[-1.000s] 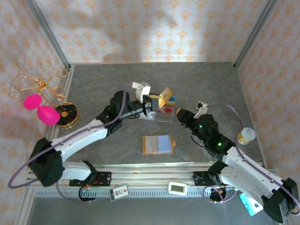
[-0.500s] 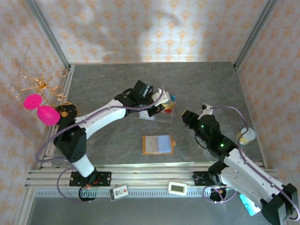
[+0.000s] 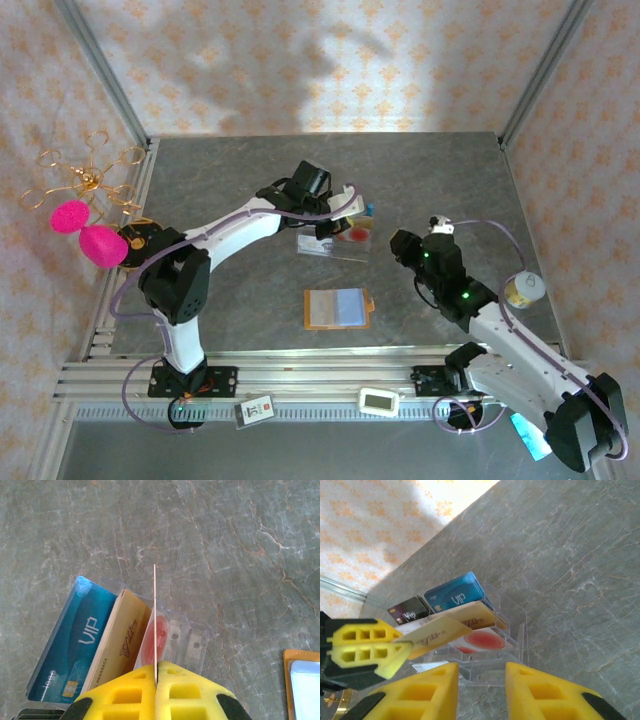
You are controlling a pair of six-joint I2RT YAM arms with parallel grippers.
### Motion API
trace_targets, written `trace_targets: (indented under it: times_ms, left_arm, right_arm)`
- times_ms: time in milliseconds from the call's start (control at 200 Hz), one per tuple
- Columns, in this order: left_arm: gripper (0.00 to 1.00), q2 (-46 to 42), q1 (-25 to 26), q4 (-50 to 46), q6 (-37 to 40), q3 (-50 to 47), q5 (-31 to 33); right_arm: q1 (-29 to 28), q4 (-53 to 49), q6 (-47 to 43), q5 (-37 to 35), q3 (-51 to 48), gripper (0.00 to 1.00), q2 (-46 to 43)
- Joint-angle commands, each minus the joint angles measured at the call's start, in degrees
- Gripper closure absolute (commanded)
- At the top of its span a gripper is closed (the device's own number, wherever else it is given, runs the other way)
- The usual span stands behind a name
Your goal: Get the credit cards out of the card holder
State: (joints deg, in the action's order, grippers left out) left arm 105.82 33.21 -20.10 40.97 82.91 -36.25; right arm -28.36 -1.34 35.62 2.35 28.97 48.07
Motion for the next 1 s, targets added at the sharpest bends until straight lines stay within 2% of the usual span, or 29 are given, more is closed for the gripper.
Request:
trace_targets:
  times_ms: [0,441,996]
  left_arm:
    - [1.0,0.84,-1.03,-1.44,3.24,2.94,-2.16]
    - [1.0,6.61,-1.7,-8.06,7.96,9.83,-3.7]
    - [1.0,8.75,-2.27,-7.51,8.67,12.24,-3.26]
  right_arm:
    - [1.44,1.6,-1.25,1.61,1.82,0.7,0.41]
    - [2.65,1.96,-1.41,2.63,1.5,0.71,1.23]
    - [2.98,2.75,-1.95,3.08,1.88,0.71,2.86]
